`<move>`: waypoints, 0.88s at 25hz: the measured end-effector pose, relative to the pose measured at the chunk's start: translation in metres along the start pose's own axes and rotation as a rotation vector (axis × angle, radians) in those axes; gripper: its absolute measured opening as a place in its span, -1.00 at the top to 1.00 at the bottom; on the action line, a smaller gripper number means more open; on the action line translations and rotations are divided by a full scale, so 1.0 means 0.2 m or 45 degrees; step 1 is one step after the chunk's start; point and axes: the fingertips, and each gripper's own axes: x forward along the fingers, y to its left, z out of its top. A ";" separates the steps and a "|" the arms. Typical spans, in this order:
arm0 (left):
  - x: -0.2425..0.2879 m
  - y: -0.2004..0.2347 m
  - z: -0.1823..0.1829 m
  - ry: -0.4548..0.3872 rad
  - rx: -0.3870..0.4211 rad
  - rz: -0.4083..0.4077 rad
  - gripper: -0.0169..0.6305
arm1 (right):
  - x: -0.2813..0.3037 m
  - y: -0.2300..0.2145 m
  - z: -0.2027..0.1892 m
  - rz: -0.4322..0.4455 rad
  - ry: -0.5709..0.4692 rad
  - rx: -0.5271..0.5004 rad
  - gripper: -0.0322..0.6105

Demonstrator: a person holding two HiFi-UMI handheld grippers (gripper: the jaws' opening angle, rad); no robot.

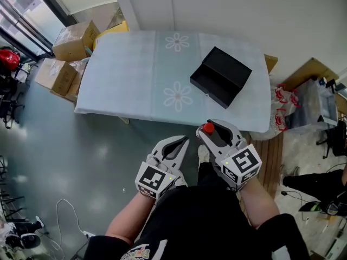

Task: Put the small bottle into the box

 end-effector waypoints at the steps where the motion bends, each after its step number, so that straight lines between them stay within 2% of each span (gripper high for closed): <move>1: 0.04 0.01 0.00 0.003 -0.005 0.003 0.92 | 0.00 -0.04 0.00 0.003 0.005 0.002 0.41; 22: 0.72 0.16 -0.06 0.076 -0.101 0.035 0.92 | 0.20 -0.81 -0.10 0.027 0.082 0.052 0.41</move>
